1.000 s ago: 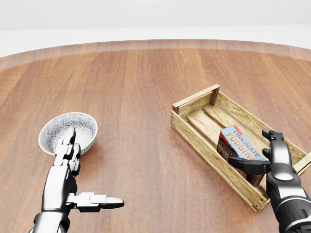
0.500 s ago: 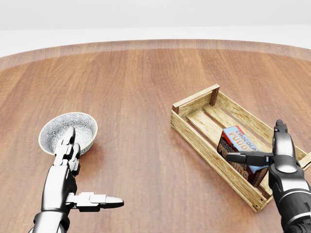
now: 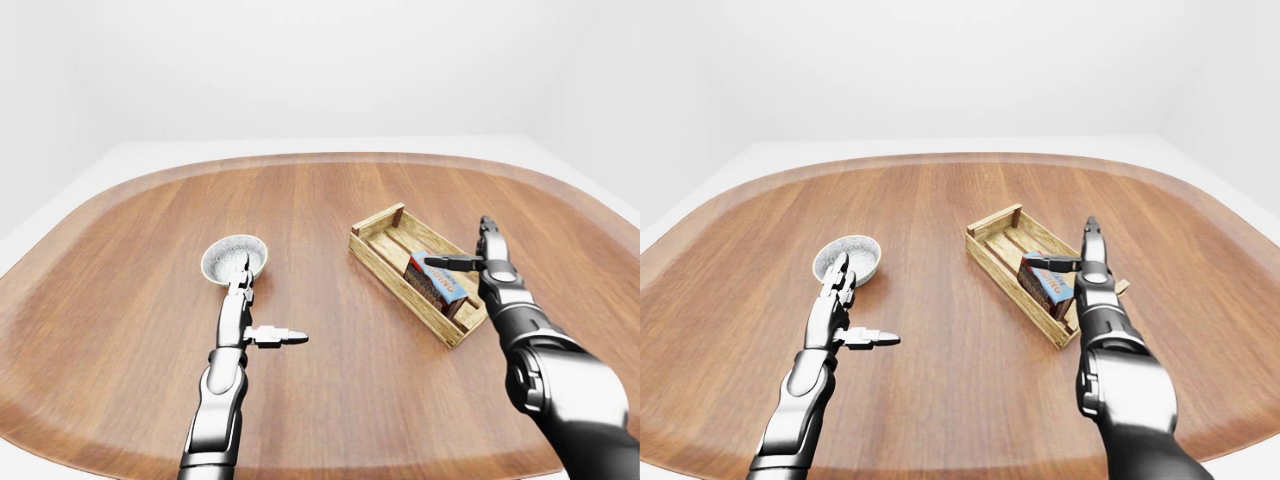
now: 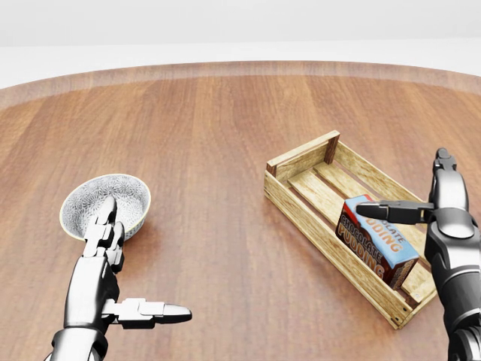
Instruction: Pick up the chocolate pudding and put it in the tray.
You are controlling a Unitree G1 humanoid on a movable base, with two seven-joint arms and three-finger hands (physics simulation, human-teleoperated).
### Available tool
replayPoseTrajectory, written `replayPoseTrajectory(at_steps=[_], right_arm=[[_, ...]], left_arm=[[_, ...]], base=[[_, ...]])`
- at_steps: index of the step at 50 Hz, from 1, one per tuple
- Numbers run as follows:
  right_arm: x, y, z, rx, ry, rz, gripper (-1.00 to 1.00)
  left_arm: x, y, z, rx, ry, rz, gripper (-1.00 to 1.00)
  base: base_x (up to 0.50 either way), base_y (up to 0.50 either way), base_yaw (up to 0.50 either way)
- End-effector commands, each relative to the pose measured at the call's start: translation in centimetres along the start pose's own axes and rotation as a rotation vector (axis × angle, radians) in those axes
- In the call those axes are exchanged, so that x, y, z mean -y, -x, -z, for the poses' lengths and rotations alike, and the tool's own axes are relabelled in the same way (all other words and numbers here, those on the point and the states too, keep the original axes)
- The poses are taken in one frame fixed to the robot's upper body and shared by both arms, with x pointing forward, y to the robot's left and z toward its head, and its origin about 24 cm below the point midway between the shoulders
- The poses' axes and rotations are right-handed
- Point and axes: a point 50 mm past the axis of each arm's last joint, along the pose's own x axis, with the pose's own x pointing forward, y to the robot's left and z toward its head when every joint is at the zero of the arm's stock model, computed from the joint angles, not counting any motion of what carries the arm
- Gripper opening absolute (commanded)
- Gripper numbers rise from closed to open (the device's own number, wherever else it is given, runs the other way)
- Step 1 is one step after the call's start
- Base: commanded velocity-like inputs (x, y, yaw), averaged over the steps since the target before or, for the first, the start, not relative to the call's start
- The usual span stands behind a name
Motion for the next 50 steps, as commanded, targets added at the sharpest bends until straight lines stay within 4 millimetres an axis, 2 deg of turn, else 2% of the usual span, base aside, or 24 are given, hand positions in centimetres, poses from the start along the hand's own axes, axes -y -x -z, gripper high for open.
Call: replayPoseTrajectory(at_steps=[1,18,32,36,38,45,50], right_arm=[[0.4,-0.3,-2.2,0.064,-0.034,-0.009,1.0],[1.5,-0.3,-6.0,0.199,-0.058,-0.006,1.0],[2.8,1.1,-10.9,0.408,-0.098,-0.016,1.0],[3.2,2.4,-12.7,0.465,-0.11,-0.027,1.0],[3.5,3.5,-13.9,0.55,-0.121,-0.029,1.0],[4.1,6.0,-15.9,0.705,-0.137,-0.035,1.0],[4.7,8.5,-17.6,0.843,-0.169,-0.036,1.0]], left_arm=[[0.0,0.0,0.0,-0.007,0.006,0.004,1.0],[0.0,0.0,0.0,-0.008,0.007,0.003,1.0],[-0.1,-0.1,0.1,-0.008,0.009,-0.002,1.0],[0.0,0.0,0.1,-0.008,0.009,-0.001,1.0],[0.0,0.0,0.1,-0.008,0.009,-0.001,1.0],[-0.1,0.0,0.0,-0.007,0.008,0.0,1.0],[-0.1,0.0,0.1,-0.007,0.007,0.001,1.0]], base=[[0.0,0.0,0.0],[0.0,0.0,0.0],[0.0,0.0,0.0],[0.0,0.0,0.0],[0.0,0.0,0.0],[0.0,0.0,0.0],[0.0,0.0,0.0]])
